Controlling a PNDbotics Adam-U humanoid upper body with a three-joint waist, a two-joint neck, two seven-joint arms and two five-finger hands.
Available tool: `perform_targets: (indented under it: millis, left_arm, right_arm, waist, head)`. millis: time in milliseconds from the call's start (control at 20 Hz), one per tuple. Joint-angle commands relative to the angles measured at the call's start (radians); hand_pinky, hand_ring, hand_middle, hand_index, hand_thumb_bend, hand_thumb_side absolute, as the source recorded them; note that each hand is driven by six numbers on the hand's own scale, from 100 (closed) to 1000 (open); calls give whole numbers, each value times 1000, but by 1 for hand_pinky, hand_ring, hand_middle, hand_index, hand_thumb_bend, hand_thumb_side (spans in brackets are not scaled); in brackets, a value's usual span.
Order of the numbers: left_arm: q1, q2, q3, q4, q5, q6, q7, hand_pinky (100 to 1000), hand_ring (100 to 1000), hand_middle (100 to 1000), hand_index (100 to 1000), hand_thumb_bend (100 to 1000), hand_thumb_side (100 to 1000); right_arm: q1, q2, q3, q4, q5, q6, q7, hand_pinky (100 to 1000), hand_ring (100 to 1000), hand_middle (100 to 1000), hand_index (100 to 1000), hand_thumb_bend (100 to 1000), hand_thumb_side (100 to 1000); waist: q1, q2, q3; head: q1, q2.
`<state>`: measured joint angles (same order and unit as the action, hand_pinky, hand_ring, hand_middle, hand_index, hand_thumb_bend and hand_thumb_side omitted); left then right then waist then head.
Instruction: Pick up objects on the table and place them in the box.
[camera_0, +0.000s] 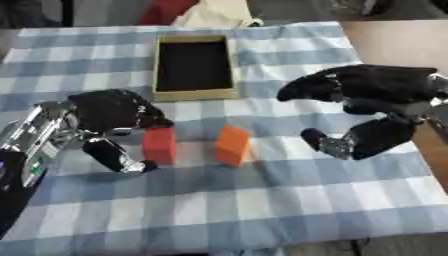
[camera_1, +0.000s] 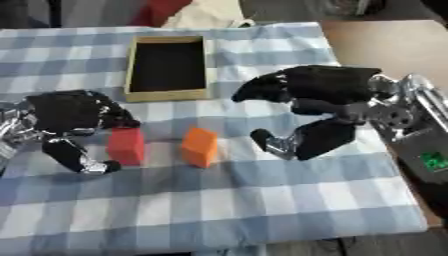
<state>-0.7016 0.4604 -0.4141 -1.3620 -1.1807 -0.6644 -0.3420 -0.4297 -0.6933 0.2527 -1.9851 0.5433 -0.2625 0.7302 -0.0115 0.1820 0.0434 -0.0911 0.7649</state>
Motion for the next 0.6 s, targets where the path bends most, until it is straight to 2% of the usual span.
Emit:
perform_targets:
  millis: [50,600]
  left_arm:
    - [-20,1,18,19,-30,11,24,732,773,784,968,340,1000]
    - [-12,-24,37,54,-15,35,59,697,734,745,972,206,1000]
  right_arm:
    - [-7,-19,-9,-15,-4,1,2,912,859,922,1000,100,943]
    - [-5,-17,-9,-15,-4,2,4,912,859,921,1000,100,945]
  waist:
    - [-1,-12,0]
    - [-4,-9,0]
  head:
    - [-2,3]
    - [-3,3]
